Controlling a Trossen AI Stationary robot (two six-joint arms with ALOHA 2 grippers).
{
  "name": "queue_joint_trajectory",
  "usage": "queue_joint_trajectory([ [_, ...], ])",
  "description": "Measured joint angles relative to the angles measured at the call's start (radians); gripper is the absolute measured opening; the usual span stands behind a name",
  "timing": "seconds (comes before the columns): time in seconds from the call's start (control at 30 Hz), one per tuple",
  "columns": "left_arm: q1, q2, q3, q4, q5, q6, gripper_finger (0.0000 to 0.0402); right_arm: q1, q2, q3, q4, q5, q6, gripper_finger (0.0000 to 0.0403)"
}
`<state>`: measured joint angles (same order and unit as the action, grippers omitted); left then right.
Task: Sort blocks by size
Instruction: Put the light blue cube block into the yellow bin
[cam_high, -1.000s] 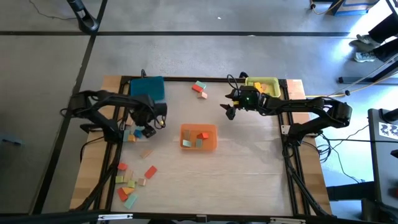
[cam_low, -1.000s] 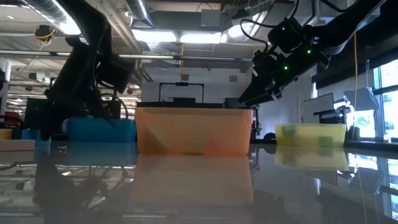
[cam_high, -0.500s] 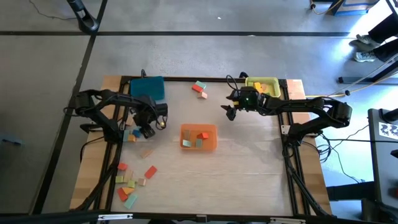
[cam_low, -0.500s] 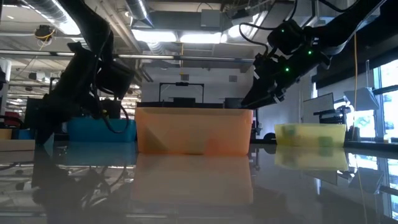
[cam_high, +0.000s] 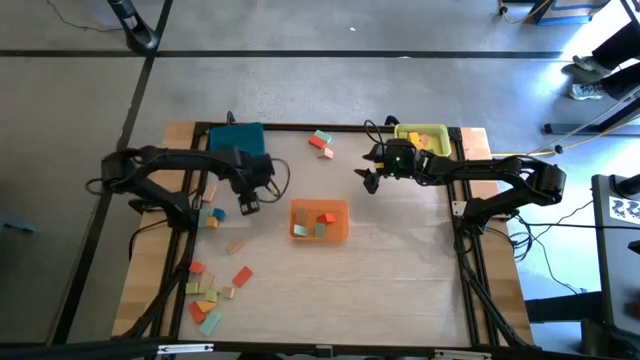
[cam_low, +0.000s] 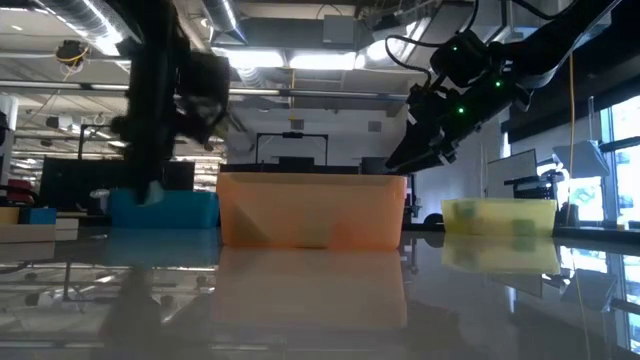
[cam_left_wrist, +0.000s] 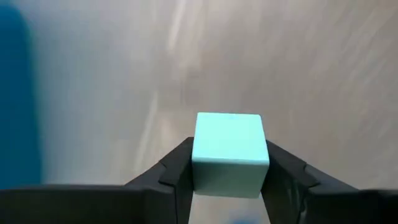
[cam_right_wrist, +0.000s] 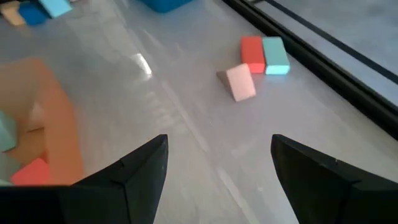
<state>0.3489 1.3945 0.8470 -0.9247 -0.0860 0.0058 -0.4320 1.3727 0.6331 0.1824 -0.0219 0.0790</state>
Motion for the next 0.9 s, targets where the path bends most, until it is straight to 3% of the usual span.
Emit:
queue_joint_trajectory([
  [0.3,0.009,-0.177,0.004,0.435,0.033,0.111,0.0137,0.026,0.0,0.0,0.213,-0.12,-0.162,0.0282],
  [0.47,0.01,-0.185,0.005,0.697,0.216,0.115,0.0138,0.088,0.0,0.0,0.387,-0.117,-0.364,0.0282],
  [0.63,0.009,-0.134,0.004,0.916,0.4,0.076,0.0138,0.171,0.0,0.01,0.479,0.006,-0.642,0.0282],
  [0.73,0.009,-0.102,0.004,1.013,0.426,0.013,0.0138,0.221,0.0,0.039,0.474,0.075,-0.801,0.0282],
  [0.9,0.006,-0.059,0.004,1.107,0.434,-0.102,0.0139,0.273,0.0,0.082,0.474,0.091,-0.984,0.0282],
])
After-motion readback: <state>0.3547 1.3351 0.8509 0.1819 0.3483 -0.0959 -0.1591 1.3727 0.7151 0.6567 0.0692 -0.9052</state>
